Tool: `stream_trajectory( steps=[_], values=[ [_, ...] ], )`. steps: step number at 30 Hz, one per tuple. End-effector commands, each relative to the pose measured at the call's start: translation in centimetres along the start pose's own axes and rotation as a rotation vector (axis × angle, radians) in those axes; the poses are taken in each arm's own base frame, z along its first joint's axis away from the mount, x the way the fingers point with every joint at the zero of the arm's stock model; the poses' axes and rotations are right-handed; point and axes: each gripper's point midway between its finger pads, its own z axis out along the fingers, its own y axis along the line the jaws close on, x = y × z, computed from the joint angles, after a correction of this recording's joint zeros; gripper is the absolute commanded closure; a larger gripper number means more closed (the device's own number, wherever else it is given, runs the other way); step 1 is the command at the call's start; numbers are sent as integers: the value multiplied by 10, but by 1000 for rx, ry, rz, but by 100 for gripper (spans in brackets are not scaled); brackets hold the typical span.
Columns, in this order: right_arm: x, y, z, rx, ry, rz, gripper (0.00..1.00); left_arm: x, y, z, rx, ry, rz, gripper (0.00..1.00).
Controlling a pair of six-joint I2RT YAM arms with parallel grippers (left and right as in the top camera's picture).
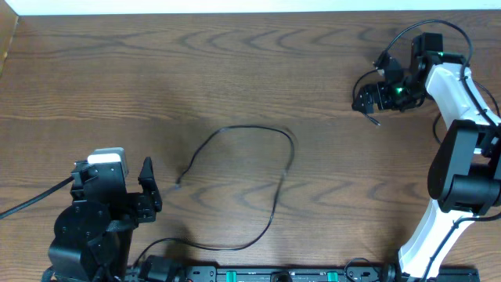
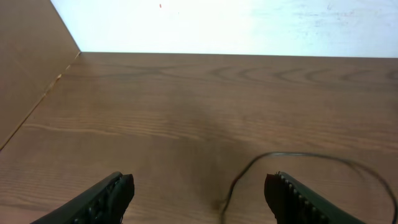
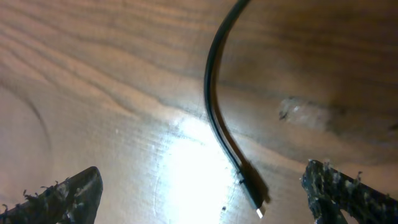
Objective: Untangle cables
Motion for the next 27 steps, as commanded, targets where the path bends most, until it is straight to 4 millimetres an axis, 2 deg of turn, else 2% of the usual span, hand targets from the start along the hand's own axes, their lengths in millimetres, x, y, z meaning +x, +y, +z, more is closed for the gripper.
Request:
stream_trajectory(
  steps=[1, 8, 15, 19, 20, 22, 27],
  values=[
    [7, 2, 10, -16, 38, -30, 1, 1, 1, 0, -7, 2, -15, 27],
    [18, 6, 27, -31, 77, -31, 2, 2, 1, 0, -7, 6, -14, 27],
    [20, 2, 49, 16, 52, -80, 11, 5, 2, 0, -8, 18, -17, 27],
    [13, -6, 52, 73, 29, -103, 23, 6, 2, 0, -9, 23, -30, 27],
    [12, -7, 52, 75, 23, -106, 29, 6, 2, 0, -8, 23, -32, 27],
    [9, -8, 53, 79, 9, -102, 32, 6, 2, 0, -9, 23, -31, 27],
    [17, -10, 63, 80, 6, -71, 46, 6, 2, 0, -9, 23, -31, 27]
  ],
)
